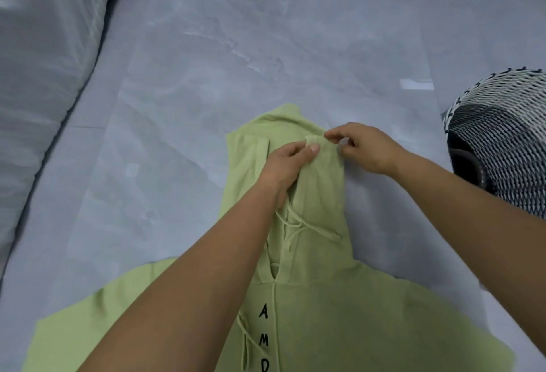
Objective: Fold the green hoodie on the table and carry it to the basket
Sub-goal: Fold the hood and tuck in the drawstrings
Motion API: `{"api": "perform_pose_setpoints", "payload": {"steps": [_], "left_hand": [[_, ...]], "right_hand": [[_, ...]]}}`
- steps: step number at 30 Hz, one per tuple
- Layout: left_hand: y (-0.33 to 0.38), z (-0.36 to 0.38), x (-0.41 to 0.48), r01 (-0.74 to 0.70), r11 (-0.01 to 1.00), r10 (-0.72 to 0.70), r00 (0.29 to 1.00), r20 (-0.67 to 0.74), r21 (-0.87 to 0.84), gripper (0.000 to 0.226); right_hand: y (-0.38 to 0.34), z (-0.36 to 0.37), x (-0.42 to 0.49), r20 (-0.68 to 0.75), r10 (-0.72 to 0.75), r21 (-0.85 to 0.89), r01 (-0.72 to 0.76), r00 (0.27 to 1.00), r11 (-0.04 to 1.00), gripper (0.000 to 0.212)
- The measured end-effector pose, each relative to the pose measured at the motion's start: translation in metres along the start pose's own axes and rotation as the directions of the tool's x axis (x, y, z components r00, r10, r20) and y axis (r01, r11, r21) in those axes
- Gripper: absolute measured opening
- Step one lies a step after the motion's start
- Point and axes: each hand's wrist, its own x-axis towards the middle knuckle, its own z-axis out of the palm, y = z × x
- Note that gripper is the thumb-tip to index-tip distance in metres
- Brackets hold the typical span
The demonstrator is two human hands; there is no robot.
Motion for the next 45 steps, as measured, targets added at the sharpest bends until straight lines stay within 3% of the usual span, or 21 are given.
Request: {"api": "perform_pose_setpoints", "payload": {"steps": [2, 4, 6, 9, 11, 13, 15, 16, 17, 19, 20, 21, 23, 25, 28, 30, 32, 34, 37, 42, 45], "left_hand": [[-0.002, 0.002, 0.003, 0.004, 1.000, -0.003, 0.998, -0.061, 0.018, 0.016], [-0.005, 0.003, 0.009, 0.020, 1.000, -0.018, 0.991, -0.129, 0.014, 0.013], [-0.006, 0.004, 0.015, 0.040, 0.999, -0.033, 0.977, -0.212, 0.028, 0.015], [-0.005, 0.006, 0.023, 0.067, 0.990, -0.032, 0.963, -0.268, 0.120, 0.006], [-0.004, 0.010, 0.025, 0.068, 0.984, -0.018, 0.957, -0.289, 0.165, 0.014], [-0.001, 0.010, 0.020, 0.038, 0.980, 0.023, 0.953, -0.303, 0.196, 0.017], [0.002, 0.008, 0.011, -0.078, 0.944, 0.175, 0.942, -0.285, 0.321, 0.022], [0.000, 0.006, 0.004, -0.173, 0.866, 0.321, 0.911, -0.258, 0.468, 0.027], [-0.004, 0.002, -0.002, -0.268, 0.710, 0.497, 0.846, -0.194, 0.651, 0.032], [-0.026, -0.012, -0.006, -0.332, 0.236, 0.704, 0.706, 0.075, 0.913, 0.038], [-0.038, -0.020, -0.004, -0.321, 0.042, 0.684, 0.699, 0.207, 0.946, 0.042], [-0.050, -0.028, -0.003, -0.313, -0.078, 0.623, 0.726, 0.291, 0.947, 0.048], [-0.067, -0.041, -0.001, -0.330, -0.166, 0.526, 0.767, 0.366, 0.929, 0.056], [-0.071, -0.045, 0.000, -0.335, -0.197, 0.517, 0.763, 0.388, 0.921, 0.056], [-0.071, -0.043, -0.002, -0.347, -0.201, 0.530, 0.748, 0.400, 0.916, 0.056], [-0.070, -0.043, -0.003, -0.354, -0.198, 0.537, 0.741, 0.403, 0.914, 0.055], [-0.070, -0.043, -0.003, -0.343, -0.186, 0.555, 0.736, 0.387, 0.921, 0.054], [-0.069, -0.044, -0.002, -0.340, -0.178, 0.571, 0.729, 0.378, 0.924, 0.054], [-0.070, -0.045, 0.000, -0.342, -0.169, 0.590, 0.716, 0.373, 0.924, 0.053], [-0.070, -0.046, 0.000, -0.341, -0.164, 0.599, 0.711, 0.368, 0.926, 0.054], [-0.071, -0.047, 0.001, -0.355, -0.161, 0.588, 0.715, 0.379, 0.921, 0.054]], "right_hand": [[0.004, -0.007, 0.013, 0.084, 0.043, -0.070, -0.037, 0.996, 0.997, 0.025], [0.003, -0.010, 0.021, 0.062, 0.089, -0.046, -0.087, 0.994, 0.995, 0.015], [-0.001, -0.007, 0.025, -0.055, 0.133, -0.072, -0.137, 0.990, 0.988, 0.012], [-0.009, 0.005, 0.022, -0.256, 0.130, -0.263, -0.198, 0.958, 0.944, 0.020], [-0.013, 0.015, 0.013, -0.395, 0.114, -0.198, -0.205, 0.912, 0.958, 0.026], [-0.015, 0.028, 0.003, -0.506, 0.065, -0.063, -0.112, 0.860, 0.992, 0.025], [-0.015, 0.043, -0.008, -0.501, -0.099, -0.147, 0.028, 0.860, 0.989, 0.030], [-0.013, 0.052, -0.012, -0.467, -0.183, -0.231, 0.080, 0.865, 0.970, 0.034], [-0.010, 0.062, -0.016, -0.422, -0.247, -0.306, 0.120, 0.872, 0.944, 0.036], [-0.003, 0.077, -0.020, -0.317, -0.311, -0.414, 0.165, 0.896, 0.895, 0.041], [0.001, 0.083, -0.020, -0.268, -0.319, -0.452, 0.173, 0.909, 0.875, 0.045], [0.005, 0.087, -0.020, -0.224, -0.322, -0.473, 0.187, 0.920, 0.861, 0.049], [0.009, 0.084, -0.017, -0.218, -0.327, -0.419, 0.214, 0.920, 0.883, 0.051], [0.002, 0.065, -0.007, -0.321, -0.226, -0.152, 0.186, 0.920, 0.971, 0.051], [-0.012, 0.033, 0.031, -0.460, 0.067, 0.160, 0.009, 0.886, 0.987, 0.044], [-0.024, 0.020, 0.063, -0.353, 0.244, 0.251, -0.159, 0.903, 0.955, 0.039], [-0.037, 0.016, 0.085, -0.182, 0.356, 0.236, -0.311, 0.916, 0.921, 0.045], [-0.042, 0.018, 0.101, -0.085, 0.371, 0.219, -0.346, 0.925, 0.912, 0.038], [-0.043, 0.018, 0.115, -0.079, 0.290, 0.283, -0.258, 0.954, 0.924, 0.024], [-0.029, 0.018, 0.123, -0.259, 0.163, 0.139, -0.131, 0.952, 0.982, 0.024], [-0.029, 0.027, 0.121, -0.320, 0.140, 0.142, -0.099, 0.937, 0.985, 0.025]]}}
